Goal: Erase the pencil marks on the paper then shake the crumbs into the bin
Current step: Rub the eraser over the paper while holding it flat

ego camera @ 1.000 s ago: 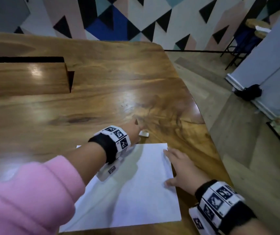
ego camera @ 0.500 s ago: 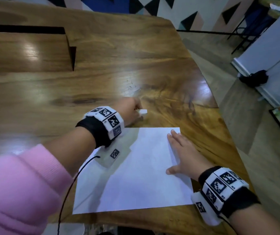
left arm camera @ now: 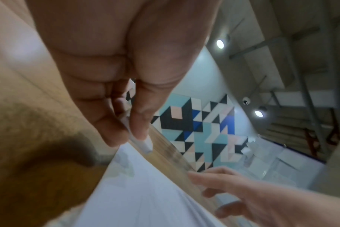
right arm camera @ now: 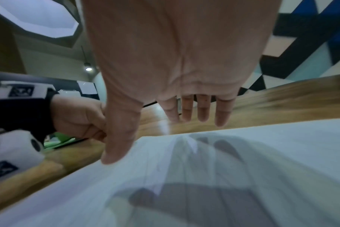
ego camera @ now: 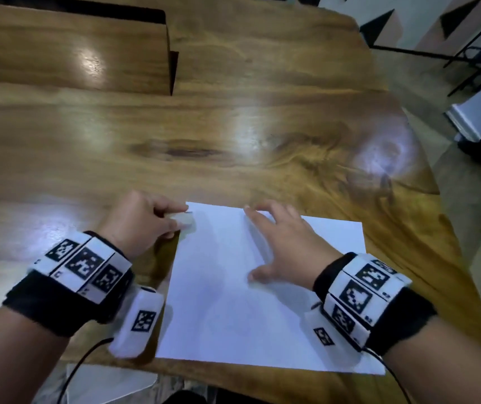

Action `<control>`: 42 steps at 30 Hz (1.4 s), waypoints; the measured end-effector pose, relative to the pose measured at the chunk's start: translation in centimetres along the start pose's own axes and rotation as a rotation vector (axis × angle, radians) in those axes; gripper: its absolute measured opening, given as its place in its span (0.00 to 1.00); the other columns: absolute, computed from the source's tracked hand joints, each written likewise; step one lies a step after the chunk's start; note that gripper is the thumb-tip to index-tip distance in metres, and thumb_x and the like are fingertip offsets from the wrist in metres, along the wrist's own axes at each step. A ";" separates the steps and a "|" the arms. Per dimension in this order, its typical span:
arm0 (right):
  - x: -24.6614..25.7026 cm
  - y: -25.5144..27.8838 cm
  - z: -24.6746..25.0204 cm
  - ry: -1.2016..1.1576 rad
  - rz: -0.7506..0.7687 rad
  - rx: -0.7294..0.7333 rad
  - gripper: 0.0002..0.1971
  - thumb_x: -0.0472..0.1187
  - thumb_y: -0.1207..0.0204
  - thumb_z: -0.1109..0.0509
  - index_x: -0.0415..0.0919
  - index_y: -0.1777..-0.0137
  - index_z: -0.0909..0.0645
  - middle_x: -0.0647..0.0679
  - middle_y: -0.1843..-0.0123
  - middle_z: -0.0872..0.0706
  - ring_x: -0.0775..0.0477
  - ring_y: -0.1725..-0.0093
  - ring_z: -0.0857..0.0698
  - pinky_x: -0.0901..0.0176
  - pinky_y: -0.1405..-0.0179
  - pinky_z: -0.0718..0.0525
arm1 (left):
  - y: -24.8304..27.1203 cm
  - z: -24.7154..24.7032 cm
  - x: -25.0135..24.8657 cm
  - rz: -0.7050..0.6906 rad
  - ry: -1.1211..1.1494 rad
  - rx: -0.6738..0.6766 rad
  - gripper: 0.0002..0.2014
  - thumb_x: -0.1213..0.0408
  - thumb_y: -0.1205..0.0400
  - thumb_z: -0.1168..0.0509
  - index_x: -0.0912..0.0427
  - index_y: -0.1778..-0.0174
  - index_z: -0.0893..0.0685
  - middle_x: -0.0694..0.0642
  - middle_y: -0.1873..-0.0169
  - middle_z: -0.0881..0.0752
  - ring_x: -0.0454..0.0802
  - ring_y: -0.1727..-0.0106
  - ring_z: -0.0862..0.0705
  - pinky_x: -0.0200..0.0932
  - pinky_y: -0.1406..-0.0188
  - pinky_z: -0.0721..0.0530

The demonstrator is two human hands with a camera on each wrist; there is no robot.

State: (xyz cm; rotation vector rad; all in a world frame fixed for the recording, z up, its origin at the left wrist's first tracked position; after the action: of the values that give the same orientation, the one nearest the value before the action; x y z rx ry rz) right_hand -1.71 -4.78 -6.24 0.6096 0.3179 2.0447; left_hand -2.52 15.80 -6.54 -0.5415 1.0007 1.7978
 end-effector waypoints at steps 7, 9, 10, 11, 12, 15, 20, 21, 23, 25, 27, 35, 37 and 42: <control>1.2 -2.7 -1.4 0.140 0.087 -0.010 0.53 0.66 0.36 0.27 0.56 0.17 0.54 0.56 0.21 0.47 0.50 0.28 0.46 0.54 0.32 0.43 | -0.1 -1.3 1.8 0.119 0.268 -0.040 0.07 0.72 0.32 0.25 0.64 0.60 0.13 0.59 0.74 0.15 0.40 0.80 0.19 0.25 0.78 0.22; 1.0 -2.9 -1.6 0.157 0.078 -0.013 0.54 0.68 0.37 0.28 0.58 0.17 0.55 0.58 0.22 0.47 0.49 0.29 0.45 0.53 0.33 0.44 | -0.3 -1.9 1.5 0.118 0.316 -0.022 0.10 0.71 0.32 0.25 0.70 0.58 0.15 0.62 0.74 0.15 0.48 0.75 0.18 0.34 0.70 0.18; 0.9 -3.0 -1.7 0.155 0.077 -0.012 0.54 0.69 0.38 0.28 0.59 0.17 0.56 0.58 0.22 0.48 0.49 0.30 0.45 0.53 0.33 0.44 | -0.4 -2.2 1.3 0.102 0.302 -0.030 0.10 0.70 0.32 0.25 0.70 0.58 0.15 0.63 0.73 0.15 0.50 0.73 0.19 0.34 0.68 0.19; 0.8 -3.1 -1.7 0.152 0.076 -0.009 0.54 0.69 0.38 0.28 0.60 0.17 0.56 0.58 0.22 0.48 0.49 0.31 0.46 0.52 0.32 0.44 | -0.6 -2.3 1.0 0.085 0.253 -0.048 0.09 0.68 0.32 0.25 0.67 0.59 0.14 0.62 0.72 0.14 0.51 0.72 0.19 0.33 0.69 0.20; 0.8 -3.1 -1.7 0.148 0.076 -0.005 0.54 0.69 0.38 0.28 0.61 0.18 0.56 0.58 0.22 0.49 0.50 0.32 0.47 0.52 0.32 0.44 | -0.8 -2.4 0.6 0.066 0.190 -0.070 0.08 0.66 0.31 0.24 0.64 0.61 0.13 0.59 0.72 0.14 0.50 0.72 0.20 0.31 0.72 0.23; 0.8 -3.2 -1.7 0.144 0.074 0.007 0.55 0.70 0.39 0.28 0.61 0.18 0.57 0.58 0.23 0.49 0.51 0.33 0.48 0.50 0.33 0.43 | -1.5 -2.8 -0.5 -0.013 0.023 -0.101 0.06 0.63 0.31 0.25 0.58 0.61 0.13 0.50 0.74 0.17 0.46 0.72 0.21 0.35 0.71 0.24; 0.8 -3.3 -1.9 0.162 0.076 0.016 0.55 0.70 0.39 0.28 0.61 0.18 0.57 0.58 0.24 0.50 0.50 0.33 0.49 0.50 0.35 0.43 | -1.6 -3.0 -0.8 -0.069 -0.139 -0.095 0.07 0.60 0.32 0.25 0.54 0.60 0.11 0.51 0.71 0.15 0.49 0.69 0.19 0.28 0.74 0.27; 0.7 -3.3 -1.9 0.167 0.076 0.019 0.54 0.70 0.39 0.28 0.61 0.18 0.57 0.58 0.24 0.50 0.50 0.32 0.49 0.50 0.36 0.43 | -1.4 -2.9 -0.8 -0.065 -0.175 -0.056 0.06 0.59 0.33 0.24 0.53 0.62 0.11 0.52 0.71 0.13 0.47 0.70 0.19 0.23 0.77 0.29; 0.7 -3.4 -1.9 0.178 0.078 0.023 0.54 0.70 0.39 0.28 0.63 0.18 0.57 0.57 0.24 0.50 0.48 0.31 0.48 0.50 0.36 0.42 | -1.1 -2.7 -0.6 -0.040 -0.208 0.045 0.07 0.58 0.35 0.22 0.53 0.65 0.10 0.51 0.70 0.11 0.46 0.68 0.17 0.24 0.75 0.28; 0.7 -3.6 -1.9 0.185 0.081 0.028 0.54 0.71 0.40 0.28 0.64 0.19 0.58 0.57 0.24 0.49 0.47 0.30 0.47 0.50 0.37 0.42 | -1.2 -2.3 -0.7 -0.021 -0.210 0.085 0.07 0.59 0.35 0.22 0.54 0.65 0.10 0.51 0.70 0.12 0.47 0.67 0.17 0.31 0.71 0.26; 0.7 -3.7 -1.8 0.182 0.081 0.029 0.55 0.71 0.40 0.28 0.65 0.19 0.58 0.57 0.25 0.49 0.47 0.31 0.47 0.51 0.37 0.43 | -1.9 -1.9 -1.1 -0.038 -0.221 0.015 0.06 0.61 0.33 0.24 0.54 0.62 0.10 0.48 0.74 0.16 0.44 0.71 0.21 0.31 0.75 0.28; 0.7 -3.8 -1.8 0.192 0.089 0.043 0.56 0.72 0.41 0.28 0.64 0.19 0.59 0.57 0.26 0.51 0.49 0.32 0.49 0.51 0.37 0.43 | -0.9 -2.6 -0.6 -0.055 -0.316 0.056 0.05 0.57 0.35 0.23 0.53 0.68 0.11 0.48 0.74 0.13 0.40 0.73 0.20 0.26 0.78 0.29; 0.7 -3.8 -1.9 0.189 0.092 0.043 0.56 0.72 0.41 0.29 0.65 0.19 0.59 0.58 0.26 0.51 0.49 0.32 0.49 0.51 0.38 0.43 | -0.7 -2.7 -0.3 -0.034 -0.299 0.105 0.06 0.57 0.36 0.22 0.52 0.69 0.11 0.47 0.74 0.13 0.37 0.74 0.20 0.25 0.78 0.29; 0.8 -3.8 -1.9 0.189 0.097 0.038 0.56 0.72 0.42 0.29 0.64 0.19 0.59 0.58 0.27 0.52 0.49 0.32 0.49 0.52 0.38 0.43 | -3.4 -1.9 -2.3 -0.091 -0.237 -0.065 0.04 0.60 0.33 0.24 0.55 0.65 0.11 0.45 0.78 0.20 0.37 0.76 0.25 0.27 0.78 0.31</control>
State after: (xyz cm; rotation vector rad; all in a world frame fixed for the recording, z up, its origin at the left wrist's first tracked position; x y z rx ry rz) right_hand -0.32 -2.12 -9.30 0.4628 0.4471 2.1993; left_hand 1.40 13.66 -7.30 -0.3957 0.7466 1.7705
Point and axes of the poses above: each hand's wrist, its own y-axis away from the middle knuckle, its own z-axis out of the back of the hand, x = y × z, the point moved 5 cm from there along -y, towards the middle knuckle
